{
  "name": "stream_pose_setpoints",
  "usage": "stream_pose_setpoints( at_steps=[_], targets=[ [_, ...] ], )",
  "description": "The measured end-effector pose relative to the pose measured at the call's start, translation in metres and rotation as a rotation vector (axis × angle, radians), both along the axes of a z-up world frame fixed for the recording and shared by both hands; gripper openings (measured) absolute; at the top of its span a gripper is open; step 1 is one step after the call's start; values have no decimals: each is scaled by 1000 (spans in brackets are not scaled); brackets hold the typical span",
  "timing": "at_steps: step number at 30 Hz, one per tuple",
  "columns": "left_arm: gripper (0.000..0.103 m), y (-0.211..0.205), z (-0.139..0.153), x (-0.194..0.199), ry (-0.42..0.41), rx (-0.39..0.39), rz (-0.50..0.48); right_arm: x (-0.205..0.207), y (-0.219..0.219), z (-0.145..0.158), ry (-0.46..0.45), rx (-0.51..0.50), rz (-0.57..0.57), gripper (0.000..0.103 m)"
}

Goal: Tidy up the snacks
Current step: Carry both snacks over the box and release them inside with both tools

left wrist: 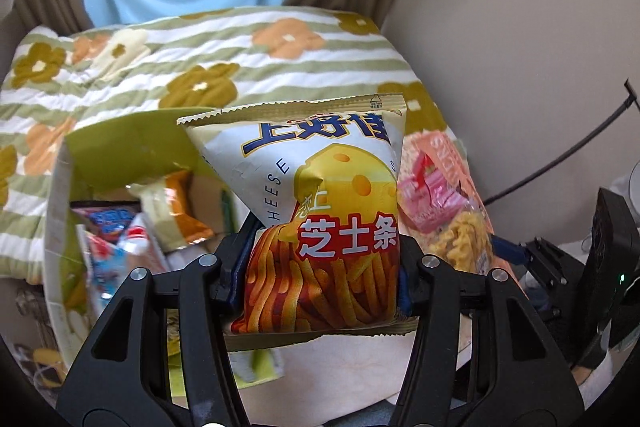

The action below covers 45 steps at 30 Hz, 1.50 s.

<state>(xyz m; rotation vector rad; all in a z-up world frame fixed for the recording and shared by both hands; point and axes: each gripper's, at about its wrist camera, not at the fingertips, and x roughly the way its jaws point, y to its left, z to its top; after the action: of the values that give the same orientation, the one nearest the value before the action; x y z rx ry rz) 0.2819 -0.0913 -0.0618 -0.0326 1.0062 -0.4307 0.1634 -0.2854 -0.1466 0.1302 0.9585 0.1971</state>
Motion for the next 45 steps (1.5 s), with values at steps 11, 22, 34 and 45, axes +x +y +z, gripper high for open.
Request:
stream_pose_setpoints(
  at_steps=[11,22,34,45],
  targets=[
    [51,136,18,35,-8,-22,179,83,92,44,-83,24,127,70],
    [51,206,-39,99,103,-28,225,150,164,26,-17,67,147,70],
    [103,208,-77,101,154,-10,252,186,174,4,70,93,164,70],
    [103,190,-87,74,118,84,262,204,185,-15,100,99,213,72]
  ],
)
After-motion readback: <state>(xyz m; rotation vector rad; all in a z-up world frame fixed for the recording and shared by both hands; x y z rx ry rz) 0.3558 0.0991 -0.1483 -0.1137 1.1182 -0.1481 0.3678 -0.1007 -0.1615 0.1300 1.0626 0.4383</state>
